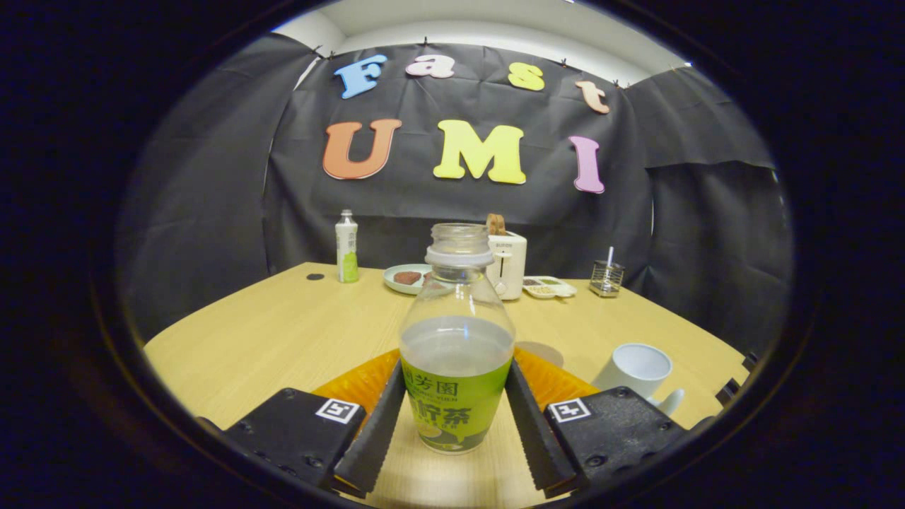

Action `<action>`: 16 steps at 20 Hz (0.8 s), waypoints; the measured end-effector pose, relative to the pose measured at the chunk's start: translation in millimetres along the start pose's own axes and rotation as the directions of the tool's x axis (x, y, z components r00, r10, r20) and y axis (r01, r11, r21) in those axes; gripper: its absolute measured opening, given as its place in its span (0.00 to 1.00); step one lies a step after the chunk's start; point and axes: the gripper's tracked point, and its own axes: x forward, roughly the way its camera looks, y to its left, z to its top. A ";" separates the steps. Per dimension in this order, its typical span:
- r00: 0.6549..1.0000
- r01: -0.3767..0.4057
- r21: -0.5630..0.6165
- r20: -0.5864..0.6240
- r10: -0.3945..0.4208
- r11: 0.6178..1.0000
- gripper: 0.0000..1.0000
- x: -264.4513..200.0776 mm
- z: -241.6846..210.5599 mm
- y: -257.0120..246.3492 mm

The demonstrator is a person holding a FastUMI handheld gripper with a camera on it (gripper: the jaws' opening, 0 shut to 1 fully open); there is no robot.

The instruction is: Take the bottle from table, then pour the juice into the cup, finally place the bottle on the coaster

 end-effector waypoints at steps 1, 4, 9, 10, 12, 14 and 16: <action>1.000 -0.019 0.008 0.013 0.019 1.000 0.83 -2.1 2.2 0.4; 0.999 -0.034 0.067 0.001 0.034 0.997 0.81 -4.7 -4.5 -10.6; 0.994 -0.107 0.172 0.010 0.107 0.979 0.80 -16.5 -5.2 -8.7; 0.992 -0.126 0.198 0.011 0.126 0.972 0.80 -20.2 -6.6 -5.2; 0.988 -0.153 0.254 0.017 0.154 0.955 0.79 -21.6 -7.4 -3.4; 0.978 -0.205 0.320 0.025 0.209 0.925 0.79 -23.6 -5.3 4.3; 0.971 -0.232 0.399 0.041 0.236 0.887 0.79 -24.0 1.3 2.7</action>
